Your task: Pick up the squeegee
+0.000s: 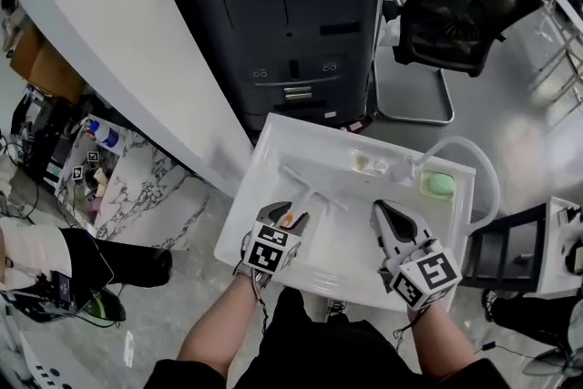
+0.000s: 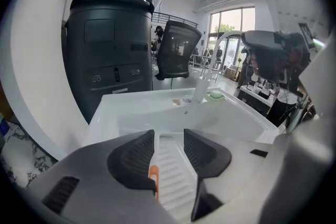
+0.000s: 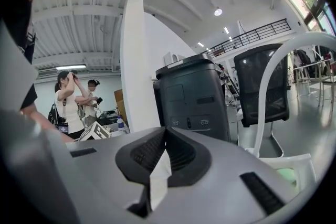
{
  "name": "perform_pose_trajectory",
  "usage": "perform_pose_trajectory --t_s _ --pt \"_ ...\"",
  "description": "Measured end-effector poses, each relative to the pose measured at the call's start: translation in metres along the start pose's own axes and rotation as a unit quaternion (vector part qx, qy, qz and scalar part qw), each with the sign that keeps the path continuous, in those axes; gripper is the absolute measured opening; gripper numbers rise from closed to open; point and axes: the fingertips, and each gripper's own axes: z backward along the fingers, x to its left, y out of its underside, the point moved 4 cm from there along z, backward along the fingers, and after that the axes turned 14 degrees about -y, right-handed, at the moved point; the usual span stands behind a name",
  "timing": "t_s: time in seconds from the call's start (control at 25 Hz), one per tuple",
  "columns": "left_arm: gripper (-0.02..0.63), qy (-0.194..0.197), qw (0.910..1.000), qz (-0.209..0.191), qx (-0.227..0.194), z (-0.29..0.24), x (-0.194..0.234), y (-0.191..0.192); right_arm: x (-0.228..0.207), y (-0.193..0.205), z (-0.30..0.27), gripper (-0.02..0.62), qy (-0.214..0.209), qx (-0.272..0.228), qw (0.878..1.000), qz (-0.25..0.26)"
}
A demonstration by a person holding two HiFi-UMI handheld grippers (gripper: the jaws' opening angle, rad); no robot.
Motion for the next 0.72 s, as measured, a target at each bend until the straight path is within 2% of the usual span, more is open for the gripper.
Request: perform_pose_trajectory --t_s 0.36,0.72 --pt "0.198 0.044 0.9966 -0.023 0.066 -0.057 0.013 0.027 -0.011 0.015 -0.023 0.017 0.045 0.015 0.999 -0.021" --pt "0.199 0.068 0.9908 -0.048 0.107 -0.098 0.012 0.046 -0.025 0.036 -0.023 0.017 0.085 0.026 0.995 -0.044"
